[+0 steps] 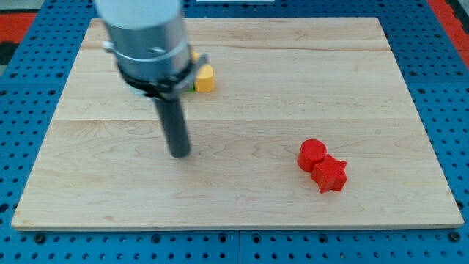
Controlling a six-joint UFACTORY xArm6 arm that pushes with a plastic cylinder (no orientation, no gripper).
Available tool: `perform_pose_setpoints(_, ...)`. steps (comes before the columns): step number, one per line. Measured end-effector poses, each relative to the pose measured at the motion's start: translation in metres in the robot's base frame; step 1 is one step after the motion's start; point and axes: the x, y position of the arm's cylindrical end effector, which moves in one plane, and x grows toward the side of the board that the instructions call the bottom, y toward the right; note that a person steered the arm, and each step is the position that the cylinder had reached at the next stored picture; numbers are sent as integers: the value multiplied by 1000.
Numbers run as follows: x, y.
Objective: Point at the red star
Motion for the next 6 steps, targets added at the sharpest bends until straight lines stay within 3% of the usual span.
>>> perform_pose_setpoints(3, 91, 183)
perform_pose_setpoints(4, 91, 217)
perform_pose_setpoints(6, 78, 214)
